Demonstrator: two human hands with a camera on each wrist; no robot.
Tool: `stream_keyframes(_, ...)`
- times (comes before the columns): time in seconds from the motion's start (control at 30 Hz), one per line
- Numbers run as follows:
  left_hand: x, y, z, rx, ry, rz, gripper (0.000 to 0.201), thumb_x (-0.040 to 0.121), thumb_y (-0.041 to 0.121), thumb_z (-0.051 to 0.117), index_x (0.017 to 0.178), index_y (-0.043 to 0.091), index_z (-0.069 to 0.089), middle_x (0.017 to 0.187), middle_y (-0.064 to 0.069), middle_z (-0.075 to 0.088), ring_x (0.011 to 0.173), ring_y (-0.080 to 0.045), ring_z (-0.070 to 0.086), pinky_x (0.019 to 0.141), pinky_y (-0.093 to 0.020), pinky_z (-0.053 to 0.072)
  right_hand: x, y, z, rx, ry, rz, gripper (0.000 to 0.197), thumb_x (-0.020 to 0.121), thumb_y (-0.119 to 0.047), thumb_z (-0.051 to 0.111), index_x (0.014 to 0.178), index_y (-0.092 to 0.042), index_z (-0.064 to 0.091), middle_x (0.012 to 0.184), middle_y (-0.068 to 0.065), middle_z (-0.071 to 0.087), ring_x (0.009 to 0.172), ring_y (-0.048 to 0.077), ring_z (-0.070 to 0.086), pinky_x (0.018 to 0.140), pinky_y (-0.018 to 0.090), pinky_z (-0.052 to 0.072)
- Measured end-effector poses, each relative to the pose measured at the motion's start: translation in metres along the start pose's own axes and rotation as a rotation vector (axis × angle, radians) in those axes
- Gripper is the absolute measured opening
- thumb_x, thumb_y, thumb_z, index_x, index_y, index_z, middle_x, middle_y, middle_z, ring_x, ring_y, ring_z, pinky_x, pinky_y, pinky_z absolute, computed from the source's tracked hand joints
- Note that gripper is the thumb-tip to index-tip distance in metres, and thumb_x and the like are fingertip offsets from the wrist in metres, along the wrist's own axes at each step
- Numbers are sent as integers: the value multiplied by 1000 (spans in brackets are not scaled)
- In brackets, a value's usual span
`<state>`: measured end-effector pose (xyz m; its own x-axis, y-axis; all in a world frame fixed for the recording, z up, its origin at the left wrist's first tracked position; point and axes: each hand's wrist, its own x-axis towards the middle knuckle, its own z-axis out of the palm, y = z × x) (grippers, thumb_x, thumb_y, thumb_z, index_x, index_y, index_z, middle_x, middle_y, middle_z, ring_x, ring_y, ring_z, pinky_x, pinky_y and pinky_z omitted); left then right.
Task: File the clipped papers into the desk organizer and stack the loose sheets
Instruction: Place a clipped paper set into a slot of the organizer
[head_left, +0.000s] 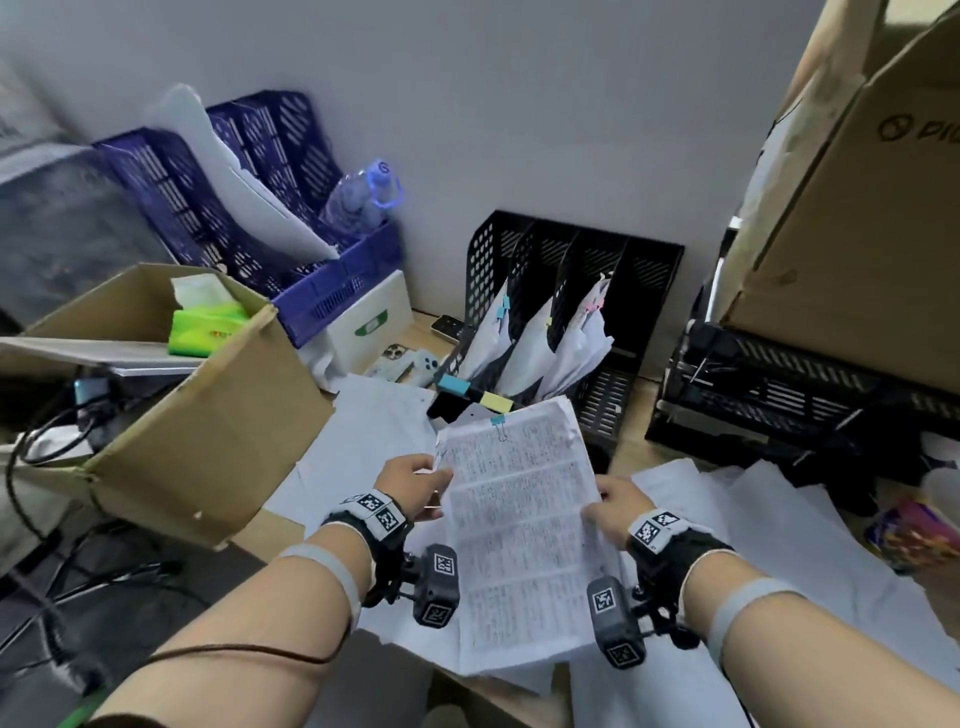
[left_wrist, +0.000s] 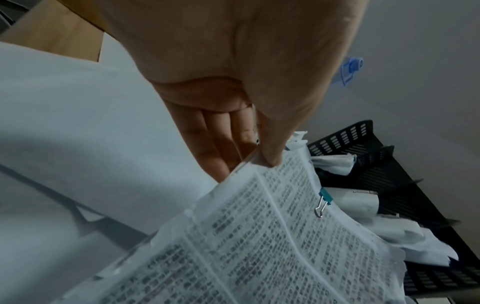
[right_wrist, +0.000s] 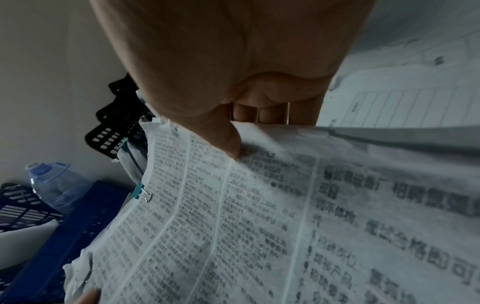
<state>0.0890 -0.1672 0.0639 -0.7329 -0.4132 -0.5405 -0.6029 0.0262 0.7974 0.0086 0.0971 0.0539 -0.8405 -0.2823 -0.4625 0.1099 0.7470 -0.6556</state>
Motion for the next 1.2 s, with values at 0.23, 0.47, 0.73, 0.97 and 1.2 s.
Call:
stream_keyframes(0.23, -3, 6, -34, 77, -24, 24, 11, 91, 3, 65, 89, 13, 70, 66, -2, 68, 45, -10, 63, 48, -23, 56, 10, -38, 26, -35, 117, 15, 47, 80, -14, 66, 122, -14, 46, 109, 13, 62, 100, 30, 61, 78, 30, 43)
stream_keyframes(0.47, 4, 49, -35, 12, -178, 128, 24, 87, -3, 62, 110, 0, 68, 90, -18, 72, 72, -28, 70, 74, -43, 63, -6, -110, 57, -119, -240, -91, 101, 62, -65, 75, 139, -28, 22, 114, 7, 64, 78, 21, 68, 65, 33, 58)
stream_keyframes(0.73, 32, 109, -26, -23, -416, 322, 38, 96, 47, 55, 88, 14, 72, 93, -5, 74, 88, -17, 67, 82, -33, 53, 11, -160, 47, 27, 67, -96, 65, 79, -15, 48, 139, -29, 29, 114, 13, 61, 91, 35, 66, 73, 49, 60)
stream_keyframes(0.97, 109, 113, -16, 454, -223, 534, 30, 92, 28, 50, 112, 33, 72, 123, -3, 65, 110, -18, 63, 97, -30, 51, 12, -175, -7, 146, 338, -207, 45, 91, -16, 52, 134, -24, 43, 101, -6, 59, 73, 12, 61, 48, 16, 53)
stream_keyframes(1.2, 136, 106, 5, 925, -206, 545, 63, 82, 22, 55, 140, 44, 48, 165, -3, -2, 147, -36, 23, 120, -49, 28, 21, -183, -29, 169, 389, -206, 36, 87, -26, 55, 123, -19, 57, 106, 0, 71, 78, 16, 69, 63, 32, 59)
